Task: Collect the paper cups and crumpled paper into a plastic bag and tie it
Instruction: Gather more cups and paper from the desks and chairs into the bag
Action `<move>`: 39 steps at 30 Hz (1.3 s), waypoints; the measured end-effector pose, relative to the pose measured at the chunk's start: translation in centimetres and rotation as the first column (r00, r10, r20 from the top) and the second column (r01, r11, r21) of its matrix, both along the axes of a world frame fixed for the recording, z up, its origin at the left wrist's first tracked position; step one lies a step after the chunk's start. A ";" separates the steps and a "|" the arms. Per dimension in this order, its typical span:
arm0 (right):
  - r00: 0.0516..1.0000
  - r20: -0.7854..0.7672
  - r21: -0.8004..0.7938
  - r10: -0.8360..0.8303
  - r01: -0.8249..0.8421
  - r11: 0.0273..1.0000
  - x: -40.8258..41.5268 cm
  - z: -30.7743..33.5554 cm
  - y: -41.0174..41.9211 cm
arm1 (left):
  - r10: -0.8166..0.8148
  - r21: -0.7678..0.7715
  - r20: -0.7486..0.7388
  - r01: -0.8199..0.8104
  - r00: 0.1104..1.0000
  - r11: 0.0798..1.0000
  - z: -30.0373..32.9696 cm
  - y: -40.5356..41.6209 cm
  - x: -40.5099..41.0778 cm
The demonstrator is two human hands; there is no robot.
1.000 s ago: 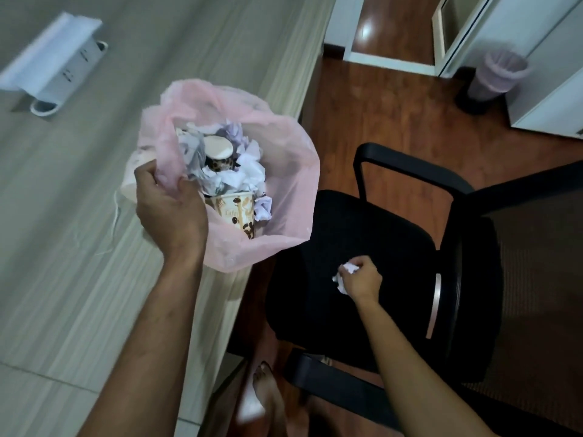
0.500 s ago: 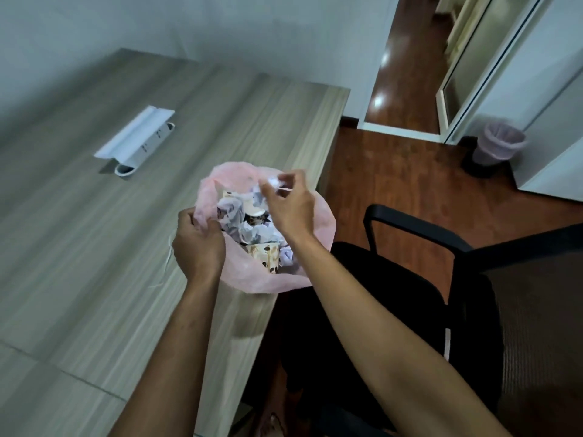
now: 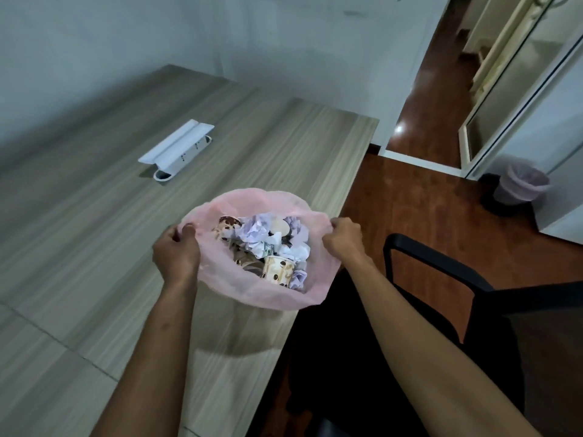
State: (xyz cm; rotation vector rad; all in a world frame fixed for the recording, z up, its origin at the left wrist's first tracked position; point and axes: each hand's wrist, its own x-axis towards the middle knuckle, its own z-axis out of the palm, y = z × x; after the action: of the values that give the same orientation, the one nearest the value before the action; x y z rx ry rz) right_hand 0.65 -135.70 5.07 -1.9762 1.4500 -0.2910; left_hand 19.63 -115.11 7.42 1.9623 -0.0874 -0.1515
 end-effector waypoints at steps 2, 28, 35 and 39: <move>0.995 0.087 -0.061 0.045 -0.040 0.997 1.9 0.7 0.6 | 0.069 -0.052 -0.019 -0.070 0.997 0.996 0.4 1.3 1.4; 0.998 0.013 0.036 0.061 -0.061 0.997 -2.5 6.5 0.6 | -0.419 0.384 0.217 0.318 0.882 0.867 8.1 -1.6 -2.7; 0.995 0.075 -0.052 -0.073 0.077 0.996 -15.3 10.3 -2.7 | -0.618 0.375 0.109 0.543 0.779 0.751 9.8 -8.4 -13.7; 0.989 0.024 -0.175 -0.146 0.148 0.973 -25.2 12.3 -5.0 | -0.724 0.335 0.123 0.659 0.678 0.674 10.8 -12.6 -23.7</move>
State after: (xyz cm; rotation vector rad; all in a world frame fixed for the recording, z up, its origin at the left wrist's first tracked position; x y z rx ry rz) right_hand -24.55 -140.70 17.34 -2.0036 1.6149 -0.5114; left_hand -4.07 -127.68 18.22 2.1105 -1.0556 -0.4415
